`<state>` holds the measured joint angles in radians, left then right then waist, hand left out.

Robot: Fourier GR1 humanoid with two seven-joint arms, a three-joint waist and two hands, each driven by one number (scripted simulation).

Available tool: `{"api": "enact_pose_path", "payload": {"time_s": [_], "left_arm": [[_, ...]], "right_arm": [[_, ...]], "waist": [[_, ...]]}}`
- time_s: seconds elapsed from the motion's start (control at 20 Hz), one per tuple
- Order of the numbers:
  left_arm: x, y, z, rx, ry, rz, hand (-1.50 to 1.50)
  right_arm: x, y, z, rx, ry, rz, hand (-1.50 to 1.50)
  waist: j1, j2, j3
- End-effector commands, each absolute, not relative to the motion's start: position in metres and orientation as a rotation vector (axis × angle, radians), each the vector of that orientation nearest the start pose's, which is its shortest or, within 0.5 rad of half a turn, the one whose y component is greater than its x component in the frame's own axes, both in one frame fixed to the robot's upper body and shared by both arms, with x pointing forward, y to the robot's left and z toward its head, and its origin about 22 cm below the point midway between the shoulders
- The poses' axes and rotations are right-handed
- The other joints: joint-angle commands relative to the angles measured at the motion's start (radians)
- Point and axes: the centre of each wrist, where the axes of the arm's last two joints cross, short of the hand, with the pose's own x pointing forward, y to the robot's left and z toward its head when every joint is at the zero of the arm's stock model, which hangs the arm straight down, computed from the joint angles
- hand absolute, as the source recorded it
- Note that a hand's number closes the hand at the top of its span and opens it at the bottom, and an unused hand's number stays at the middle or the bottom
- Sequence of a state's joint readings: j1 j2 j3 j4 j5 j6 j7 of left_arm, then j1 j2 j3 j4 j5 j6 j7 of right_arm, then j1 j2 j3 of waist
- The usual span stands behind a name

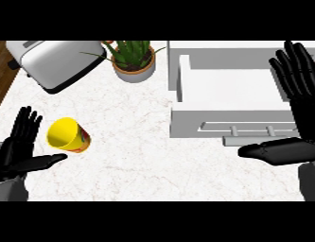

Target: Pick up the cup, place it into the drawer and close the drawer

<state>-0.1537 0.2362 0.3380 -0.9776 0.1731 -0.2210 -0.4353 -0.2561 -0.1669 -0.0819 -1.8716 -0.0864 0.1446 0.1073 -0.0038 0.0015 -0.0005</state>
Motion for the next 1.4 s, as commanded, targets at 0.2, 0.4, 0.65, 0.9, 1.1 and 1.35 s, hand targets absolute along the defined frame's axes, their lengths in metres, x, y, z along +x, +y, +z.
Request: {"api": "enact_pose_path", "payload": {"time_s": [0.2,0.4,0.65,0.9,1.1,1.35], "left_arm": [[0.249,0.381,-0.108,0.123,-1.619,0.177,-1.5],[0.241,0.382,-0.127,0.127,-1.619,0.178,-1.5],[0.24,0.385,-0.131,0.125,-1.673,0.194,-1.5],[0.233,0.368,-0.145,0.124,-1.68,0.204,-1.5],[0.243,0.36,-0.143,0.111,-1.692,0.214,-1.5],[0.246,0.357,-0.142,0.063,-1.714,0.172,-1.5]], "right_arm": [[0.267,-0.255,0.165,0.046,-2.005,0.269,-1.5],[0.274,-0.253,0.141,0.07,-1.999,0.26,-1.5],[0.266,-0.252,0.15,0.057,-1.993,0.261,-1.5],[0.27,-0.256,0.155,0.074,-1.988,0.271,-1.5],[0.265,-0.268,0.152,0.097,-2.006,0.263,-1.5],[0.279,-0.242,0.161,0.061,-2.007,0.28,-1.5]], "waist": [[-0.004,0.0,-0.001],[-0.006,0.002,-0.001],[-0.015,0.005,-0.003],[-0.016,0.006,-0.003],[-0.033,0.012,-0.005],[-0.023,0.013,-0.005]]}}
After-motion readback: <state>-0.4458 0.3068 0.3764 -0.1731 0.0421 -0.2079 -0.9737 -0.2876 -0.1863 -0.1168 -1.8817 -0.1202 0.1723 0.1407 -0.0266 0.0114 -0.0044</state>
